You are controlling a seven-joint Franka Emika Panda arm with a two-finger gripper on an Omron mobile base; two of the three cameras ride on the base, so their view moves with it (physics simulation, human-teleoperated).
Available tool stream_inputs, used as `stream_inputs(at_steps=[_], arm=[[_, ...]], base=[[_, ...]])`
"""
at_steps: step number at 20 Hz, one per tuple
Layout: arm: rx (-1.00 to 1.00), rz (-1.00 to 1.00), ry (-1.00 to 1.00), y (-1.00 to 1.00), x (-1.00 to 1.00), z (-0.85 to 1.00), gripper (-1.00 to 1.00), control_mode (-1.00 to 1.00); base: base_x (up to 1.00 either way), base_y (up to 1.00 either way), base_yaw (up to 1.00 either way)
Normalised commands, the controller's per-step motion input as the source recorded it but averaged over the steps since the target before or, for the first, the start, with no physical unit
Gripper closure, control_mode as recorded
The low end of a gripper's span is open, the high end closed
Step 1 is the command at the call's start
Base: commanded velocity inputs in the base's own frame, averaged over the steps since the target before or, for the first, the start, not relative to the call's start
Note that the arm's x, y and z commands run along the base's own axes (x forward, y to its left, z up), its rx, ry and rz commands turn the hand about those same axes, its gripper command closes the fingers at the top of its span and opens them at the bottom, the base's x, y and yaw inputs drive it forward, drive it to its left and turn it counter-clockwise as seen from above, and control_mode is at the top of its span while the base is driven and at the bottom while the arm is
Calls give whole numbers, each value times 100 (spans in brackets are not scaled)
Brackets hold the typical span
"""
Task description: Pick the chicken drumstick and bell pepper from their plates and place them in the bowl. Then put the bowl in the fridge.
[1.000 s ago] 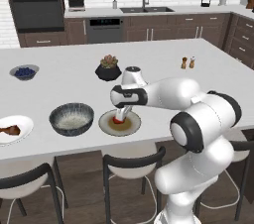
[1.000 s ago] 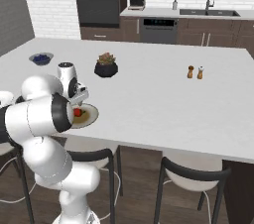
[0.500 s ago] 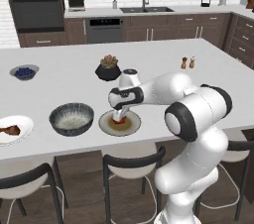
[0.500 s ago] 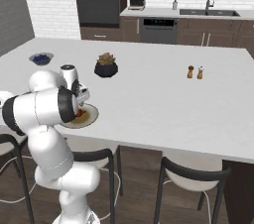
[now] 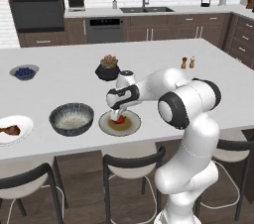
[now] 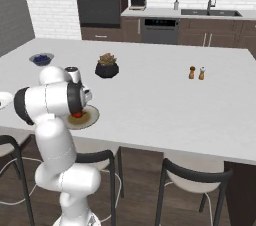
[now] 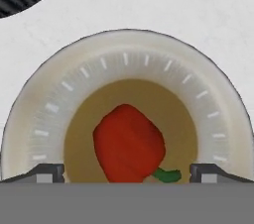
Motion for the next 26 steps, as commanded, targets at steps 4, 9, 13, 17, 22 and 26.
stream_inputs(at_steps=[4, 9, 13, 17, 22, 26], arm=[[0, 1, 4, 6, 4, -30, -100, -100], [0, 3, 6, 0, 0, -38, -100, -100], [0, 4, 2, 7, 2, -41, 100, -100], [0, 5, 0, 1, -1, -19, 100, -100], [0, 1, -1, 0, -31, 0, 100, -100], [-1, -4, -7, 0, -46, 63, 100, -100]], base=[[0, 0, 0], [0, 0, 0], [0, 0, 0], [0, 0, 0], [0, 0, 0], [0, 0, 0]])
